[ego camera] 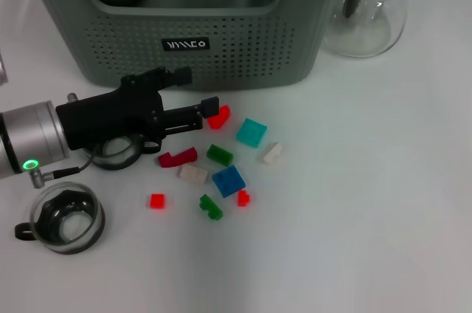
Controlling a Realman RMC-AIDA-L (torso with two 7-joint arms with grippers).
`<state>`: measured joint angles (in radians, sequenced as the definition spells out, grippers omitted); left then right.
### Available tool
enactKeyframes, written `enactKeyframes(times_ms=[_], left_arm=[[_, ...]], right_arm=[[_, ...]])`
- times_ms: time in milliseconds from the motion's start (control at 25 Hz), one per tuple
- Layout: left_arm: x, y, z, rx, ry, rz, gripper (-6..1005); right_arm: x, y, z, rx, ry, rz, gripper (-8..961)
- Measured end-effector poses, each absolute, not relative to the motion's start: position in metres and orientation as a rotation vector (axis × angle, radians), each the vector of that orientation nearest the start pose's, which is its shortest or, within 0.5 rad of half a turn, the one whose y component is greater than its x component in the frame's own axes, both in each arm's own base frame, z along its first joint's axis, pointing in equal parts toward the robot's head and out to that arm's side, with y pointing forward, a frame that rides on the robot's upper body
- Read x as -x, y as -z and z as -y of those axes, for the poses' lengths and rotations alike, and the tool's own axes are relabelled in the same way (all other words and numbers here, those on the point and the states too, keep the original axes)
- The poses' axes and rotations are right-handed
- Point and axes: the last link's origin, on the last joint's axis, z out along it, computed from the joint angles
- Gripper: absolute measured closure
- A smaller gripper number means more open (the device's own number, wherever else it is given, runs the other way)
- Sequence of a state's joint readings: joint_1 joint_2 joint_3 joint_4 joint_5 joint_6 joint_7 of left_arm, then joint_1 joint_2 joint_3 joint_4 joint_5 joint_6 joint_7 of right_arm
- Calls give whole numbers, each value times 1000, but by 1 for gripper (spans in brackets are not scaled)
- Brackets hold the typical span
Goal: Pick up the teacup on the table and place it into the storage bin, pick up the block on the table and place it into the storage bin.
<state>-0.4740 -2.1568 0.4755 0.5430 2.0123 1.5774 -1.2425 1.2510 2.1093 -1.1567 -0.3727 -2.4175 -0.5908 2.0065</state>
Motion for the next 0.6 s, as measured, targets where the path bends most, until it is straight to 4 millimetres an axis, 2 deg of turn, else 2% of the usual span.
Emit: enactKeyframes(times_ms=[440,560,600], left_arm=[[277,27,-300,2555,920,739,165],[277,27,-300,2555,920,739,165],[277,27,-300,2555,921,739,166]], right_arm=[[-80,80,-490,2482,92,-263,799],[-80,80,-489,2483,92,-263,667],[-80,80,-489,2484,91,-262,654]])
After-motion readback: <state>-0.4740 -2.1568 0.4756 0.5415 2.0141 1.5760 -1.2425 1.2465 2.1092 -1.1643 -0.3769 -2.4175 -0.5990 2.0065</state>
